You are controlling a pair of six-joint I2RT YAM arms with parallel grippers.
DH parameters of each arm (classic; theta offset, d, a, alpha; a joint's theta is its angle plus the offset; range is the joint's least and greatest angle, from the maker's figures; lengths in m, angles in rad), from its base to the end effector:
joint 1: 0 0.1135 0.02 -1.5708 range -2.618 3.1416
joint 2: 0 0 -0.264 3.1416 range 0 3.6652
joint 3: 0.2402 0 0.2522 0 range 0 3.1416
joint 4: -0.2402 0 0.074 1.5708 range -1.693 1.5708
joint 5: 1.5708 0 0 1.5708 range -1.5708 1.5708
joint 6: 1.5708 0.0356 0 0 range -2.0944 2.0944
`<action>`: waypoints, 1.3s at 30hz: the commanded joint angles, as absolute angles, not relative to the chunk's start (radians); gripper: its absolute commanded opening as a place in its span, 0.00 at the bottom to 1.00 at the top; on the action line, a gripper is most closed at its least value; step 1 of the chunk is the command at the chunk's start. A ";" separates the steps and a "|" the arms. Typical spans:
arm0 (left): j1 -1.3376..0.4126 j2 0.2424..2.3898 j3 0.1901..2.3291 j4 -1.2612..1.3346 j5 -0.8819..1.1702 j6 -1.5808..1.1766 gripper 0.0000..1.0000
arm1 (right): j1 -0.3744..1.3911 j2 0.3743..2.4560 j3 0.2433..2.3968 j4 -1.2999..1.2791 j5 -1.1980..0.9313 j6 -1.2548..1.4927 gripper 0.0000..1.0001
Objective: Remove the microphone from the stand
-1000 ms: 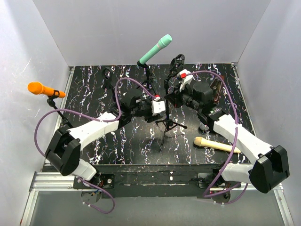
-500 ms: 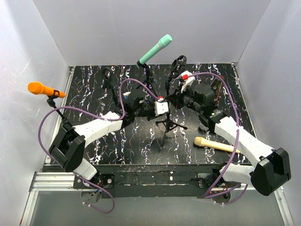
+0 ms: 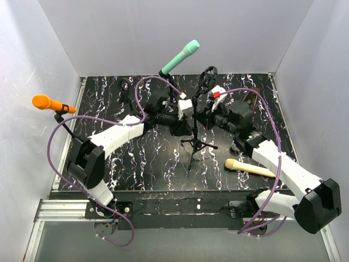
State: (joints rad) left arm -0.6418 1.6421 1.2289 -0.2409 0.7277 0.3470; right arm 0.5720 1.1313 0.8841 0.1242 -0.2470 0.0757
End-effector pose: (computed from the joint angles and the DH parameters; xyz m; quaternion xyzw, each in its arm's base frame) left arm 0.2798 -0.2387 0.2722 0.5363 0.6630 -0.3764 0.3621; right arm 0.2203 0.1522 0.3373 -0.2617 0.7007 0.2967 0.5937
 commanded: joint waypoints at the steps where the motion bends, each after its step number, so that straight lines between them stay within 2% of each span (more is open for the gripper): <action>1: -0.523 1.681 1.353 -0.325 0.921 0.143 0.00 | 0.578 1.086 0.864 0.110 -0.287 0.015 0.01; 4: -0.491 1.761 1.422 -0.386 1.043 0.085 0.00 | 0.578 1.077 0.859 0.107 -0.284 0.003 0.01; 9: -0.486 1.822 1.476 -0.405 1.118 0.040 0.00 | 0.578 1.068 0.856 0.106 -0.284 0.003 0.01; 19: -0.479 1.848 1.451 -0.376 1.120 -0.084 0.00 | 0.578 1.048 0.831 0.109 -0.285 -0.025 0.01; 20: -0.479 1.844 1.456 -0.383 1.086 -0.074 0.02 | 0.578 1.048 0.831 0.107 -0.282 -0.020 0.01; 21: -0.480 1.838 1.459 -0.394 1.054 -0.052 0.24 | 0.578 1.049 0.831 0.107 -0.275 -0.014 0.01; 22: -0.483 1.829 1.466 -0.405 1.022 -0.026 0.41 | 0.578 1.051 0.833 0.104 -0.269 -0.009 0.01; 23: -0.485 1.816 1.470 -0.414 0.997 0.024 0.55 | 0.578 1.052 0.834 0.101 -0.265 -0.008 0.01; 25: -0.486 1.780 1.460 -0.422 0.935 0.112 0.73 | 0.578 1.058 0.838 0.103 -0.261 -0.008 0.01; 30: -0.541 1.628 1.332 -0.373 0.766 0.427 0.82 | 0.577 1.092 0.856 0.120 -0.265 0.026 0.01; 34: -0.652 1.484 1.159 -0.205 0.608 0.662 0.78 | 0.572 1.120 0.870 0.126 -0.253 0.070 0.01; 39: -0.716 1.454 1.069 -0.057 0.545 0.733 0.71 | 0.555 1.147 0.897 0.104 -0.245 0.130 0.01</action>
State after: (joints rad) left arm -0.6964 1.4662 1.1027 -0.2054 0.6575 0.5831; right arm 0.5674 1.1160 0.8593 0.1360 -0.2596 0.0631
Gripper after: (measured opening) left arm 0.735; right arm 0.058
